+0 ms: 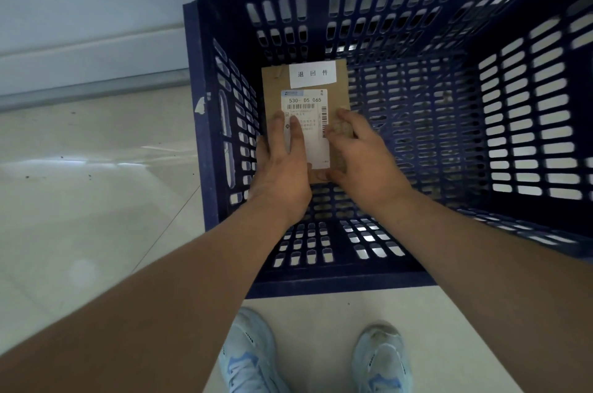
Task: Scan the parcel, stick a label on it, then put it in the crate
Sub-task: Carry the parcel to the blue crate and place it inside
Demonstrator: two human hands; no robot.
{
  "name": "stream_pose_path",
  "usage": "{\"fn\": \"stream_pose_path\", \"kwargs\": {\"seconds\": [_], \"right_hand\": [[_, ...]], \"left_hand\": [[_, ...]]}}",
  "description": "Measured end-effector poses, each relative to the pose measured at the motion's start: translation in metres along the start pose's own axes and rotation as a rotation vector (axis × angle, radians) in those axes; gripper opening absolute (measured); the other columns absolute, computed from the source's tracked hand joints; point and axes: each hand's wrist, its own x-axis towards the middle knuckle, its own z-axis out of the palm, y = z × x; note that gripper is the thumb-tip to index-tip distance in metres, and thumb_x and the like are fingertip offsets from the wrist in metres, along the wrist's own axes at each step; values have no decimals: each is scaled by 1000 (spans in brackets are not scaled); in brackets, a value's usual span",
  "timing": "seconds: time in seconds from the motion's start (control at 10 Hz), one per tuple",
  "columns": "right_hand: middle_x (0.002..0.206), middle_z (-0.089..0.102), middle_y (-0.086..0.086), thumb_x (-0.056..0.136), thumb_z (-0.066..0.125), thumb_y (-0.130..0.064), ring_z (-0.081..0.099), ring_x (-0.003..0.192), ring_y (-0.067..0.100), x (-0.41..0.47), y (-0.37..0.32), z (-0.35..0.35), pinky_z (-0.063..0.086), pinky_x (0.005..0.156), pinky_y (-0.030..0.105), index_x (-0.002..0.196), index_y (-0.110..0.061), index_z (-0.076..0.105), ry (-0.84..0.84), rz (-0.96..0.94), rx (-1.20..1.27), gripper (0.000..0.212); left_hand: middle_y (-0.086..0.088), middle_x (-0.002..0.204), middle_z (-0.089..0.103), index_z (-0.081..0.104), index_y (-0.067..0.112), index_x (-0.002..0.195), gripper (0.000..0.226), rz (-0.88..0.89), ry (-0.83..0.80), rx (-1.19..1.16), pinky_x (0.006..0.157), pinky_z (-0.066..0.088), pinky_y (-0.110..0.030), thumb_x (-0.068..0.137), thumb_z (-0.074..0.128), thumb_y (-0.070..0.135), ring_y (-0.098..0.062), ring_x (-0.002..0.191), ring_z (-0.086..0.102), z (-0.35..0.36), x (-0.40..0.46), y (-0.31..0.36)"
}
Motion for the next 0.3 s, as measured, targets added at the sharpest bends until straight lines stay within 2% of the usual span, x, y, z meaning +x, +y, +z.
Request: {"fn": "stream_pose_path", "kwargs": {"seconds": [0.1,0.2,0.3], "right_hand": [[169,17,9,92,76,-14,34,143,38,0,-10,-6,37,118,45,150,-12,50,-14,25,-63,64],[169,20,8,97,70,-21,33,144,35,-2,-17,-16,40,115,44,151,-15,49,-34,37,-104,58],[165,29,8,98,65,-23,36,143,32,-11,-28,-36,43,108,45,149,-16,49,7,74,-171,53]], "left_hand": [[-6,166,-18,-4,13,162,86,-14,-13,22,124,24,-51,100,55,14,-40,154,0,-5,1,2],[-15,167,-2,11,7,161,73,-14,-2,14,125,20,-50,103,52,23,-42,155,4,-17,0,10],[-18,167,8,20,3,159,64,-19,20,-37,119,35,-45,104,47,24,-36,148,30,-39,-5,22]]}}
